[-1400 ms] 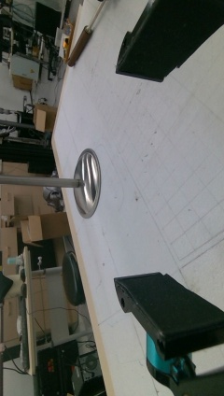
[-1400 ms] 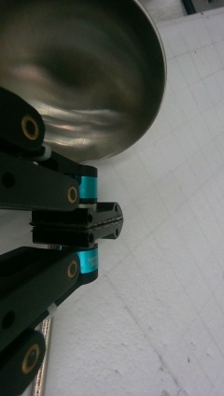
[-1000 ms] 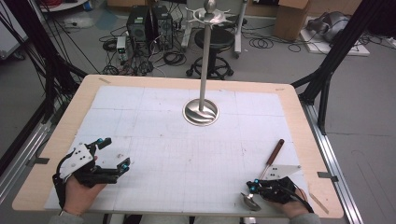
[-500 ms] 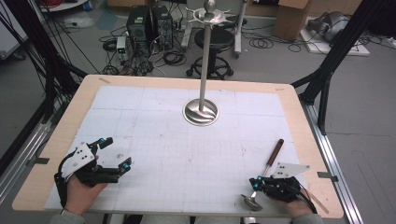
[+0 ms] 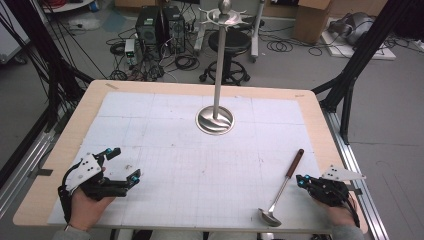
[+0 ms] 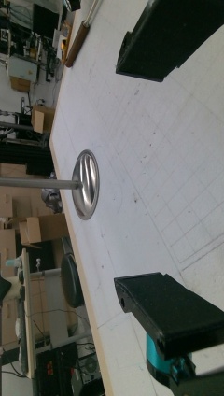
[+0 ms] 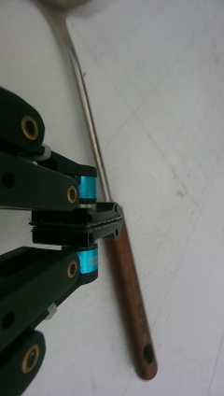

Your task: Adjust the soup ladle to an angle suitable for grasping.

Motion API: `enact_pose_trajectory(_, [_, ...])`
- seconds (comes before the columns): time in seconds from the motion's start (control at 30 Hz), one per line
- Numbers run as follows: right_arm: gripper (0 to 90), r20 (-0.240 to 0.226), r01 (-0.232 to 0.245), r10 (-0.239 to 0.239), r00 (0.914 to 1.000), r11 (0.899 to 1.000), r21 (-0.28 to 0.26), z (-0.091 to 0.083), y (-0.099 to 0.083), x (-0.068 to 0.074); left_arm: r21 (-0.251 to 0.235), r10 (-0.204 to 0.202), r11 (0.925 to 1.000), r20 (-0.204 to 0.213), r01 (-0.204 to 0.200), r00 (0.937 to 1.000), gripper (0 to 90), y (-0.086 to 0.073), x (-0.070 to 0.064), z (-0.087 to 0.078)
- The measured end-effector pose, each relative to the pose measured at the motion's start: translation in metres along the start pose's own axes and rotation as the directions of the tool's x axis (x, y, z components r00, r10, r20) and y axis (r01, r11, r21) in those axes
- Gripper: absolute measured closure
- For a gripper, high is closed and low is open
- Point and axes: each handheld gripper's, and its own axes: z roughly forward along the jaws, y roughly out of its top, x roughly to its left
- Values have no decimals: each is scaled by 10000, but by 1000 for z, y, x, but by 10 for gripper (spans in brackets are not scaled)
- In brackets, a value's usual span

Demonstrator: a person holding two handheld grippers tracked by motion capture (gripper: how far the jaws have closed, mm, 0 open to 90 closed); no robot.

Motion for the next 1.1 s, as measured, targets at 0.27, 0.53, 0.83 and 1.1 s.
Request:
enact_pose_trajectory(0.27, [900, 183, 500, -510, 9985, 9974, 510, 16, 4, -1, 12, -25, 10000, -65, 25, 10000, 18, 0, 0, -4])
enact_pose_trajectory(0.53, [900, 512, 379, -411, 9978, 9974, 621, 20, 6, -7, -15, -66, 10000, -191, 65, 9998, 18, -1, 1, -8])
enact_pose_trajectory(0.83, [900, 706, 436, -495, 9963, 9957, 822, 26, 6, -12, 20, -76, 10000, -253, 76, 9997, 18, -2, 1, -11])
enact_pose_trajectory(1.1, [900, 705, 621, -685, 9952, 9941, 892, 29, 8, -12, 43, -62, 10000, -245, 63, 9997, 18, -2, 0, -10])
